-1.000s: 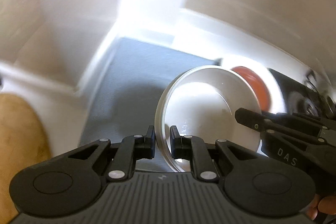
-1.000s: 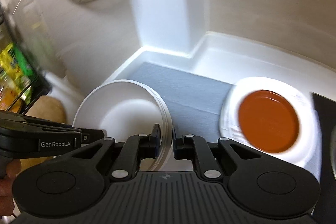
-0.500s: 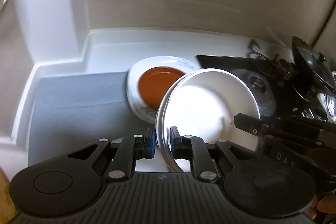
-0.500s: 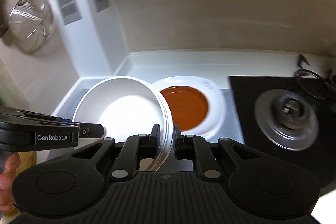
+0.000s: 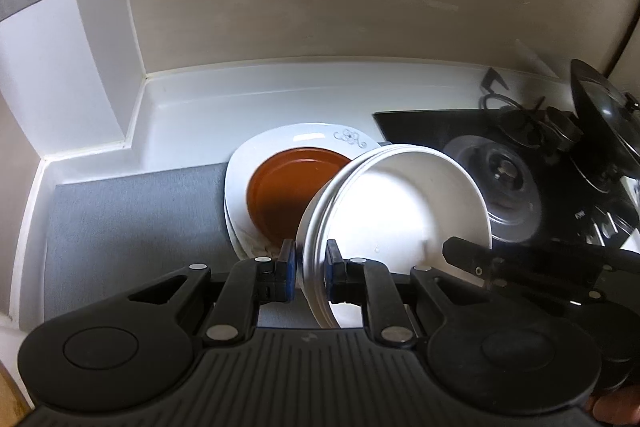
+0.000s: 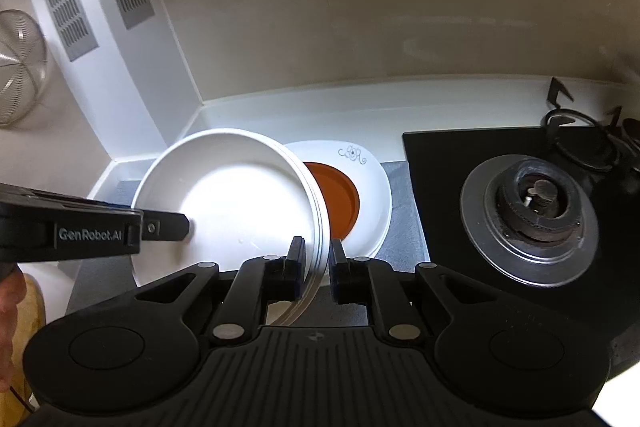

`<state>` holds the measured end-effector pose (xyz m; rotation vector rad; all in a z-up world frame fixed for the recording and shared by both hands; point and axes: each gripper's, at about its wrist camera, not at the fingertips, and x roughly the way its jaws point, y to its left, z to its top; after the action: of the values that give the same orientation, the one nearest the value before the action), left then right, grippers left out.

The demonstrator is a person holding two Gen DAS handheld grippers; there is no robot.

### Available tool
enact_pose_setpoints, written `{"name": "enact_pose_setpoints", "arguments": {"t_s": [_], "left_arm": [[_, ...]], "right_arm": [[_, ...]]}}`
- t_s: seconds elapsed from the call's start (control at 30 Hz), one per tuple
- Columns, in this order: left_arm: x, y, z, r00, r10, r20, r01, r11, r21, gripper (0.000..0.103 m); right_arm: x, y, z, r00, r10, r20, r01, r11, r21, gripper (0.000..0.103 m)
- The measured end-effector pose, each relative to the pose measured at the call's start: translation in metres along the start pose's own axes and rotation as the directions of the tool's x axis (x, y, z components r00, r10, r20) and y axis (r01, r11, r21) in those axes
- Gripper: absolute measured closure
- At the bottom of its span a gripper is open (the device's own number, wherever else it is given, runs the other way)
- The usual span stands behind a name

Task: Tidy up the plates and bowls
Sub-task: 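Lift and carry the cream bowls with the left gripper over the terracotta plate, then lower the cream bowls onto the terracotta plate and open left gripper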

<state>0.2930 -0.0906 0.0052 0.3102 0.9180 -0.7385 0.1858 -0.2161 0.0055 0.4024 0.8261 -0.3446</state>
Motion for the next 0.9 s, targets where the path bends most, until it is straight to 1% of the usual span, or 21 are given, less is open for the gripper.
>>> {"name": "enact_pose_setpoints", "arguments": {"t_s": [0.1, 0.2, 0.33, 0.53, 0.77, 0.9], "left_arm": [[0.018, 0.003, 0.009, 1.0, 0.008, -0.024, -0.008, 1.0, -0.011, 0.089], [0.038, 0.007, 0.019, 0.999, 0.015, -0.046, -0.016, 1.0, -0.021, 0.092], [0.061, 0.01, 0.031, 0.998, 0.038, -0.05, -0.039, 0.999, -0.018, 0.092], [0.089, 0.018, 0.043, 0.995, 0.065, -0.073, -0.067, 0.998, -0.02, 0.092], [0.111, 0.025, 0.049, 0.991, 0.092, -0.093, -0.095, 0.995, -0.023, 0.092], [0.127, 0.028, 0.051, 0.988, 0.098, -0.122, -0.102, 0.995, -0.024, 0.092]], "right_arm": [[0.016, -0.003, 0.009, 1.0, 0.0, -0.009, 0.0, 1.0, 0.005, 0.09], [0.035, -0.008, 0.019, 1.0, 0.011, -0.014, -0.01, 1.0, 0.021, 0.091], [0.063, -0.016, 0.03, 0.999, 0.021, -0.033, -0.02, 0.999, 0.047, 0.091], [0.096, -0.019, 0.036, 0.998, 0.019, -0.06, -0.017, 0.999, 0.044, 0.091], [0.122, -0.018, 0.04, 0.996, 0.021, -0.091, -0.018, 0.999, 0.035, 0.091], [0.134, -0.017, 0.043, 0.994, 0.017, -0.11, -0.013, 0.999, 0.034, 0.091]]}}
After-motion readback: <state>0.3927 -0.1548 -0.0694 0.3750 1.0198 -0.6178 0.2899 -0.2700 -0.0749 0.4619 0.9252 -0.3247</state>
